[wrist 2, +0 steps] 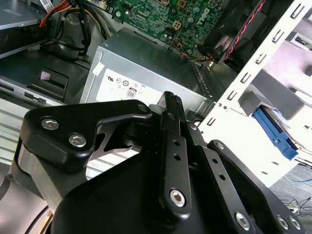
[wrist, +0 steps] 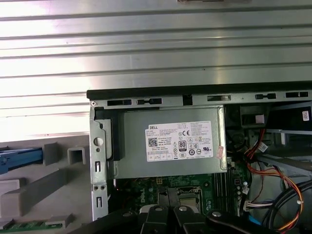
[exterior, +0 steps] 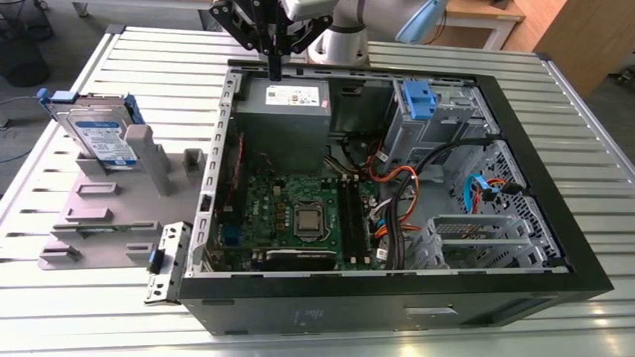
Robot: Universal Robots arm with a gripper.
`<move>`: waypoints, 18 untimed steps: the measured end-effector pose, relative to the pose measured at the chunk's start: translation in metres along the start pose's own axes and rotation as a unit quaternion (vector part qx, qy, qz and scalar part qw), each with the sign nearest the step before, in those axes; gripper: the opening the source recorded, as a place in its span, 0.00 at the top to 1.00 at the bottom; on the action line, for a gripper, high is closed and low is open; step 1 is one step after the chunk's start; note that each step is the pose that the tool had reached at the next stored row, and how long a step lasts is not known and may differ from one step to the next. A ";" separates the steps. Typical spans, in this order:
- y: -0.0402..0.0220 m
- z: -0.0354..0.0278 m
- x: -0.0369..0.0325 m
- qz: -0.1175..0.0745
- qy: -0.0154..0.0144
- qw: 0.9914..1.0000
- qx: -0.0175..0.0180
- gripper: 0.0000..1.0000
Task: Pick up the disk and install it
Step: 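Reach for the disk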
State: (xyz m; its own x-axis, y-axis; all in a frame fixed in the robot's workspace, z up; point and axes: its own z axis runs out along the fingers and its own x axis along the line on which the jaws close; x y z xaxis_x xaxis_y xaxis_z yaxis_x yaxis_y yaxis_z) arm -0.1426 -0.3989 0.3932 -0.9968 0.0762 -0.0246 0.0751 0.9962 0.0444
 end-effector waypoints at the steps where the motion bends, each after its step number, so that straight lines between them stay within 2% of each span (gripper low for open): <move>1: 0.0000 0.0000 0.0003 0.000 0.000 1.000 0.000 0.89; 11: -0.0007 0.0001 0.0095 0.000 0.000 1.000 0.000 0.89; 18: -0.0009 0.0000 0.0125 0.000 0.000 1.000 0.000 0.89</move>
State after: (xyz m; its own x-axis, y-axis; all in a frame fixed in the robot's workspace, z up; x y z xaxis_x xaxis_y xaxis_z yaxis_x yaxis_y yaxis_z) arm -0.1551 -0.3989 0.3929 -0.9968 0.0763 -0.0246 0.0751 0.9962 0.0444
